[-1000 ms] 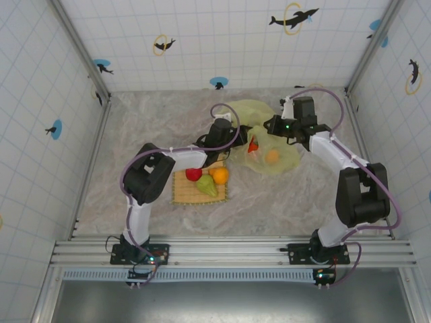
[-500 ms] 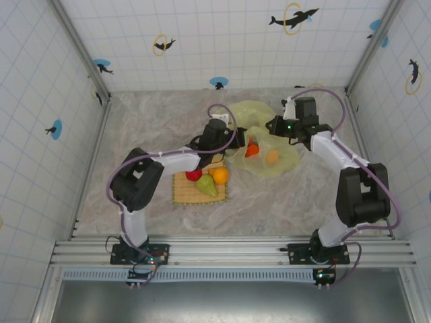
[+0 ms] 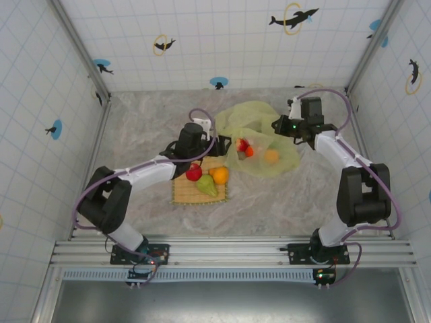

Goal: Place the fruits into the plastic bag

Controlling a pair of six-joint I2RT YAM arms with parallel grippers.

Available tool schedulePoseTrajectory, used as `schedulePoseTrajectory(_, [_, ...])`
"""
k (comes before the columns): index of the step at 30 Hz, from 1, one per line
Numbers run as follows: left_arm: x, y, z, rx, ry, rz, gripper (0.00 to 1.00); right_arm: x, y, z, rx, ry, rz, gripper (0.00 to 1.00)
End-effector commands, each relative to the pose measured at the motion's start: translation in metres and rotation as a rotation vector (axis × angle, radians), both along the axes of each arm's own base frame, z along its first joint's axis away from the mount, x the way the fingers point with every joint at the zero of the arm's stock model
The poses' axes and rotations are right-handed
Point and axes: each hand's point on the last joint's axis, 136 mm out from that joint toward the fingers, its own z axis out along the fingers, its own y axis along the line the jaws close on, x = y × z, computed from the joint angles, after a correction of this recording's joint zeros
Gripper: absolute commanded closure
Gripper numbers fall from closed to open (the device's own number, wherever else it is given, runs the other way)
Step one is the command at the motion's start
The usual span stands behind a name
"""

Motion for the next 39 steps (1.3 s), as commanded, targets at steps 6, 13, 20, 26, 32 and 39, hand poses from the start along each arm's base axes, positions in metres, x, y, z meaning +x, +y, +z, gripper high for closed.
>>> schedulePoseTrajectory(6, [-0.013, 0.029, 0.009, 0.110, -0.056, 0.018, 0.23, 0.006, -0.002, 0.011, -0.005, -0.031, -0.006, 1.00])
schedulePoseTrajectory(13, [-0.019, 0.077, 0.004, 0.292, -0.081, 0.156, 0.22, 0.006, -0.003, 0.010, -0.007, -0.030, -0.007, 1.00])
schedulePoseTrajectory(20, [-0.043, 0.122, -0.007, 0.377, -0.053, 0.263, 0.18, 0.008, -0.003, 0.009, -0.001, -0.033, -0.005, 1.00])
schedulePoseTrajectory(26, [-0.050, 0.126, -0.039, 0.377, 0.115, 0.223, 0.14, 0.010, 0.001, 0.009, 0.017, -0.031, -0.002, 1.00])
schedulePoseTrajectory(32, [-0.047, 0.123, -0.055, 0.385, 0.189, 0.202, 0.13, 0.009, 0.001, 0.011, 0.021, -0.038, -0.001, 1.00])
schedulePoseTrajectory(39, [-0.050, 0.124, -0.079, 0.398, 0.254, 0.184, 0.13, 0.008, 0.002, 0.010, 0.024, -0.036, 0.002, 1.00])
